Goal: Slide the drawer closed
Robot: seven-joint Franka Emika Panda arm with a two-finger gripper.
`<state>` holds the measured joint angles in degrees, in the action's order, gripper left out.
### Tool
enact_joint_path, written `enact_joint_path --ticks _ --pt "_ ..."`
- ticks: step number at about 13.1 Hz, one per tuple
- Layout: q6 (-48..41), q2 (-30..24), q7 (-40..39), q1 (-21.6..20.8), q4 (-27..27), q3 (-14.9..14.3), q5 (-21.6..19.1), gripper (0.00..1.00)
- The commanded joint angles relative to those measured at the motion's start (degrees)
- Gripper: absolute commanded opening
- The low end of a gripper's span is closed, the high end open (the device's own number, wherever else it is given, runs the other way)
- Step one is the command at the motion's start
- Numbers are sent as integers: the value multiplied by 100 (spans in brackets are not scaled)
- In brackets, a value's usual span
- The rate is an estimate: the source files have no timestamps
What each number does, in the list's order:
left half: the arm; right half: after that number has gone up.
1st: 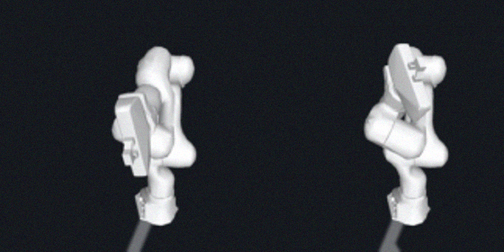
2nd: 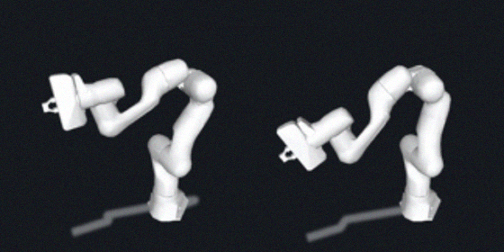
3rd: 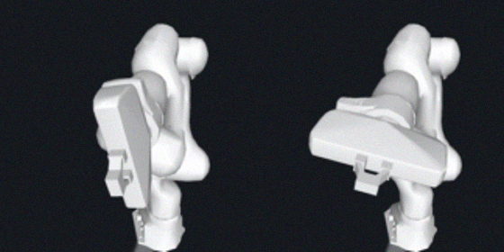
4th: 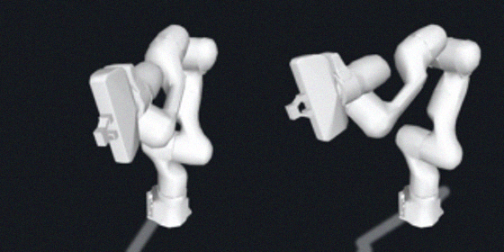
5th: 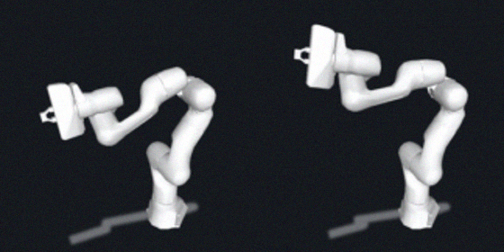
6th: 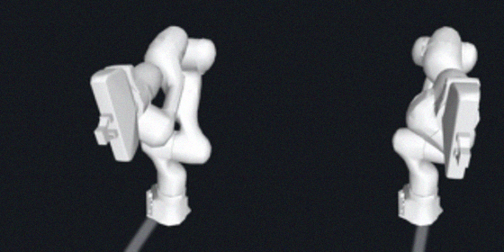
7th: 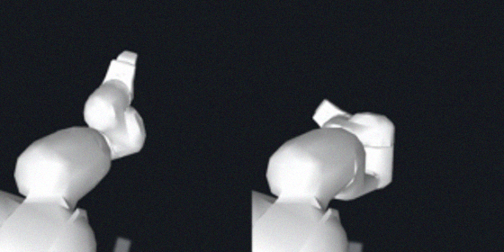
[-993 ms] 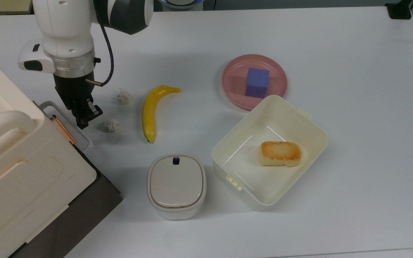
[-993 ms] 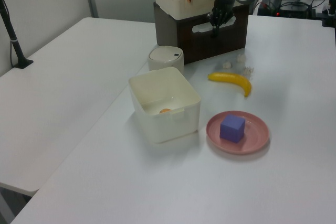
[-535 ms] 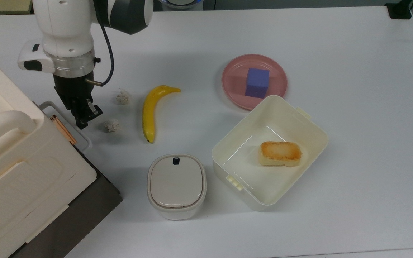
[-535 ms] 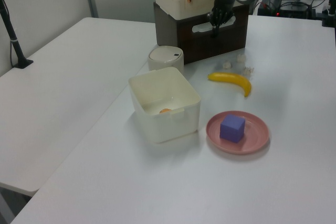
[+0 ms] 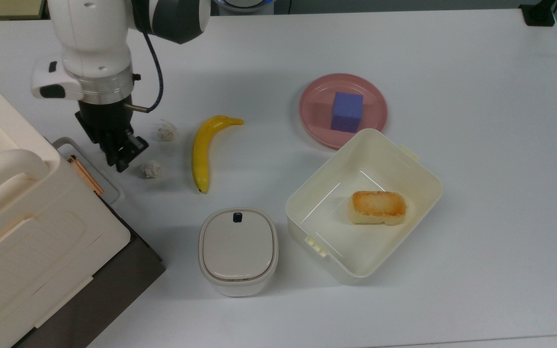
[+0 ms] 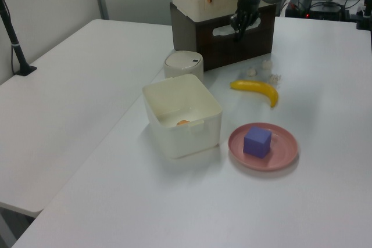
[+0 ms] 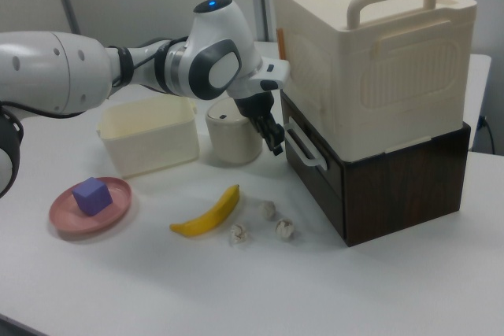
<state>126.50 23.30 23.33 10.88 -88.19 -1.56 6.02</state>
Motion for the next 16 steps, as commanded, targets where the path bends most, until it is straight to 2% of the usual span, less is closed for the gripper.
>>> enact_joint_path --ticks 1,2,3,5,6,7,11,16 --pt "-801 -194 -600 -323 -23 -2 49 33" --pt "-976 -238 -801 -446 -84 -2 31 41" --pt "-1239 -264 -1125 -560 -102 7 5 54" --pt "-1688 -378 -1637 -745 -120 7 -65 71" --pt "-1829 -422 -1656 -841 -111 7 -179 90" --pt "-2013 -501 -1673 -947 -129 7 -188 100" --pt "-2340 -862 -2016 -1097 -296 7 -189 100" --pt "-2375 -968 -1928 -1036 -278 -11 -206 100"
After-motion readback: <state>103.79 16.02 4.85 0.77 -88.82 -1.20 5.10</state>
